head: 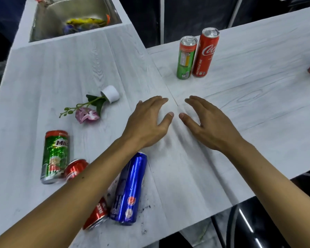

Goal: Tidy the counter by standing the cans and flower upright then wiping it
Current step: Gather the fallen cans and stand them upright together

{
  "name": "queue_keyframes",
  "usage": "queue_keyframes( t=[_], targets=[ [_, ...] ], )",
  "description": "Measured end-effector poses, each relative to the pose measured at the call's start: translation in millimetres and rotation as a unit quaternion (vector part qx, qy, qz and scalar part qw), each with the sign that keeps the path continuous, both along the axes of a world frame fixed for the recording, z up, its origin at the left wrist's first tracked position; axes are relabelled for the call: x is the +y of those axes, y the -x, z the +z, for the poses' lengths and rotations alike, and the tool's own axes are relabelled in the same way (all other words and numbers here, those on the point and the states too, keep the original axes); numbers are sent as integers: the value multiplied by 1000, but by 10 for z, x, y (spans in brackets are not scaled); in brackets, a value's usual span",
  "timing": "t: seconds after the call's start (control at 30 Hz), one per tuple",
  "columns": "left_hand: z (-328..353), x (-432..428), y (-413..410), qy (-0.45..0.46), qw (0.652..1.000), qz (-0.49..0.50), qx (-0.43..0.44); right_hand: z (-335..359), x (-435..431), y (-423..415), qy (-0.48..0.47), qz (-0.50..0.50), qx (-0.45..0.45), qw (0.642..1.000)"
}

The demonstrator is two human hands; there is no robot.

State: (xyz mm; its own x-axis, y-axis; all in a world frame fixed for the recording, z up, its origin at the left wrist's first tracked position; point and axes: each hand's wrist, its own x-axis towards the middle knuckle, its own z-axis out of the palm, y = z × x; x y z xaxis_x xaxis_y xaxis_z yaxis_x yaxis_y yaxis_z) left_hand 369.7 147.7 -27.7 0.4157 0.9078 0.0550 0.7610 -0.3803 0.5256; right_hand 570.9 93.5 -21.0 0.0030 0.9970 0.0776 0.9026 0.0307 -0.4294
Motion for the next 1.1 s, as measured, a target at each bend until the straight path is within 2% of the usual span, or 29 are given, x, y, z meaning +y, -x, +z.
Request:
queue_keyframes(
  t=[0.3, 0.7, 1.1],
  targets=[
    [181, -578, 713, -21, 1000, 16, -9, 121, -534, 719, -13, -2, -9, 1000],
    [344, -1230, 1369, -50, 995, 81, -10, 233, -1128, 1551, -14, -54, -21, 998],
    [202, -1652, 1801, -73, 979, 188, -25, 273, -1477, 1995, 8, -164, -56, 985]
  ],
)
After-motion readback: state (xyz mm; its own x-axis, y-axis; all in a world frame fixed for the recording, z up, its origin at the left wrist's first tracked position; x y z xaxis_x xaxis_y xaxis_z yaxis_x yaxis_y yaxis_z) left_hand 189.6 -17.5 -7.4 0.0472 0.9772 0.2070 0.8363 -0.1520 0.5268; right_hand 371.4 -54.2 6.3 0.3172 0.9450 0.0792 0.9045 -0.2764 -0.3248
